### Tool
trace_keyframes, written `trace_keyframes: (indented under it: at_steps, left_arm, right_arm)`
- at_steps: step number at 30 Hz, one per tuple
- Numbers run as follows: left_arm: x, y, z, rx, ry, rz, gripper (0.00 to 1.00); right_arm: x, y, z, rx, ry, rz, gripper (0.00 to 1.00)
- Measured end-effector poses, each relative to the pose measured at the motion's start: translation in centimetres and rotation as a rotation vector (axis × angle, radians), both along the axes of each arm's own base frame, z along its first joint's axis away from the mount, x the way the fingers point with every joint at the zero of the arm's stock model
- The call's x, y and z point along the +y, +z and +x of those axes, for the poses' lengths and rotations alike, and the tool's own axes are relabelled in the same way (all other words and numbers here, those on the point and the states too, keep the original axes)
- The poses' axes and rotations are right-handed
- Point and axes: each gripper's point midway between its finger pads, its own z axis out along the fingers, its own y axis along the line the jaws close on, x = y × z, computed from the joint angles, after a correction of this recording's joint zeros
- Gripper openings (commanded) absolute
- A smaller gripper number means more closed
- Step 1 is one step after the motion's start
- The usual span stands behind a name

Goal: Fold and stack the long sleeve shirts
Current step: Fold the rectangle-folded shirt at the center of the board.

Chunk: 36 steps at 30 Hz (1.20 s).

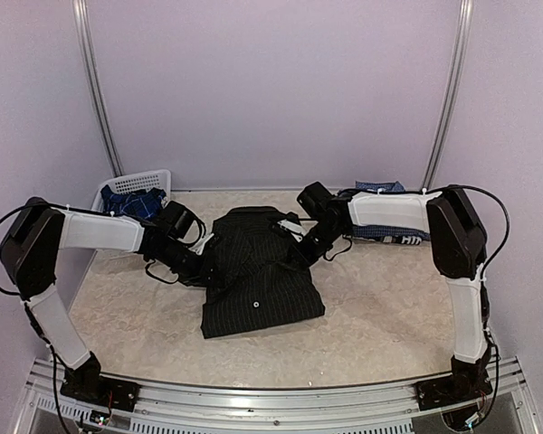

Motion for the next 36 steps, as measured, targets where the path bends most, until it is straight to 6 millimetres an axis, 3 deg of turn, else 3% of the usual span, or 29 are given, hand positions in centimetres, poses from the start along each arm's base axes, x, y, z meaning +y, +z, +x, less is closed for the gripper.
trace_keyframes:
  at_steps: [2, 7, 11, 15, 18, 22, 26, 32, 36]
  left_arm:
    - [0.2, 0.0, 0.2, -0.001, 0.005, 0.000, 0.00]
    - [0.3, -0.2, 0.9, -0.001, 0.017, 0.007, 0.04]
    - [0.6, -0.8, 1.9, -0.008, 0.042, 0.036, 0.05]
    - [0.8, -0.4, 2.8, -0.035, 0.061, 0.058, 0.07]
    - [1.0, -0.3, 3.3, -0.051, 0.074, 0.071, 0.19]
    - [1.3, -0.5, 3.6, -0.058, 0.091, 0.091, 0.20]
    - [1.9, -0.7, 4.0, -0.072, 0.113, 0.119, 0.24]
    - [3.9, 0.4, 5.3, -0.142, 0.187, 0.193, 0.46]
    - [5.0, 3.6, 6.5, -0.250, 0.255, 0.205, 0.65]
  right_arm:
    - [0.1, 0.3, 0.3, -0.005, 0.002, 0.003, 0.07]
    - [0.4, 0.9, 2.0, -0.031, -0.005, 0.012, 0.29]
    - [-0.4, 0.8, 3.0, -0.034, -0.041, 0.000, 0.50]
    - [-1.3, 1.3, 4.6, -0.050, -0.090, -0.003, 0.60]
    - [-1.9, 1.9, 5.9, -0.080, -0.123, -0.002, 0.64]
    - [-2.4, 2.9, 6.8, -0.125, -0.155, -0.009, 0.66]
    - [-3.4, 5.3, 7.0, -0.189, -0.200, 0.000, 0.67]
    - [-4.8, 9.3, 5.2, -0.265, -0.242, 0.067, 0.71]
    - [-4.8, 8.9, 2.8, -0.246, -0.221, 0.094, 0.72]
